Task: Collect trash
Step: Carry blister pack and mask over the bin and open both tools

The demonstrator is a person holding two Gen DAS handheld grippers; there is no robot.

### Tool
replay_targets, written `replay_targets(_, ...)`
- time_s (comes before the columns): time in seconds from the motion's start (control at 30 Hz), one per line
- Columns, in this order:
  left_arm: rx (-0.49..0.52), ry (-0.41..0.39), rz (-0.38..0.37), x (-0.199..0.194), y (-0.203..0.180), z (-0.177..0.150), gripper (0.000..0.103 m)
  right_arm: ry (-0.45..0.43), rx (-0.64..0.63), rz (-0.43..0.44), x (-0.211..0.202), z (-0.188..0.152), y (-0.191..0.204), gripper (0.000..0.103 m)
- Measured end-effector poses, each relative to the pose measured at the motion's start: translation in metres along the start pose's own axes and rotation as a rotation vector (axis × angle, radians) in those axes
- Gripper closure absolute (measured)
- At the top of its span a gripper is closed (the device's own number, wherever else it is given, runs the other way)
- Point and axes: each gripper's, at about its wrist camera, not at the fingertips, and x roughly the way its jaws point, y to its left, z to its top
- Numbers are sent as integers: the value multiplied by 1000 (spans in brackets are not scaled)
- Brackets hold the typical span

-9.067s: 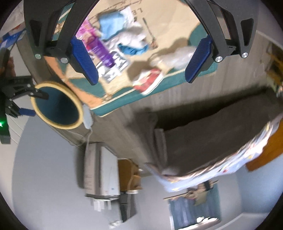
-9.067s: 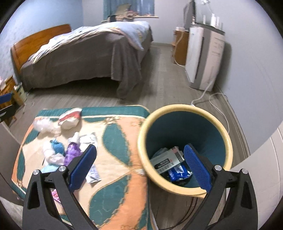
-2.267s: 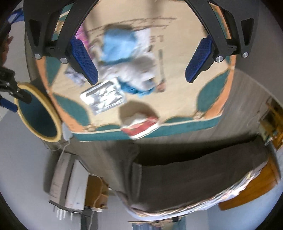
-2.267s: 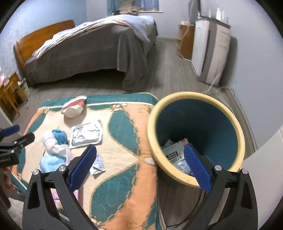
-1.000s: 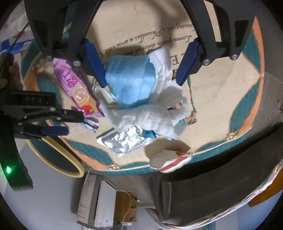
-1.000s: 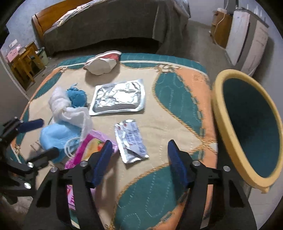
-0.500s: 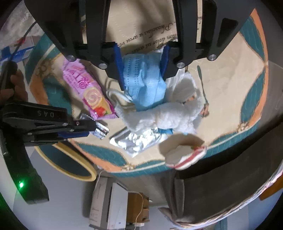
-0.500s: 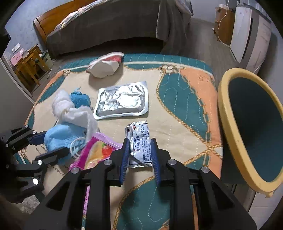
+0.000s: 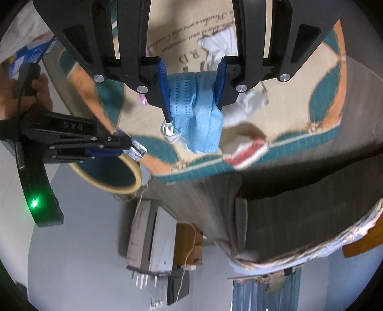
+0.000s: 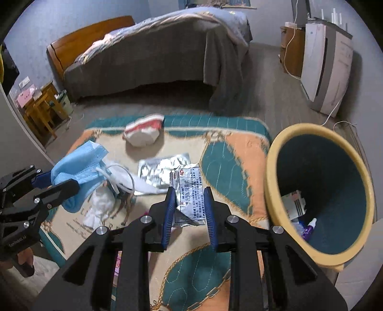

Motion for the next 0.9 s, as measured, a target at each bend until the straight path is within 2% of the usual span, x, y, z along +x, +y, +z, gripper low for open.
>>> replay_targets(0.4, -45, -82, 21, -13, 2, 54, 69, -93, 13, -35, -36, 24, -14, 79)
replay_targets(0.6, -43, -74, 40, -5, -1, 61, 69, -95, 30, -47, -39, 19, -27, 79)
replay_targets(0.9, -5, -47, 28, 13, -20, 64, 69, -86, 70, -62, -41, 8, -52, 79)
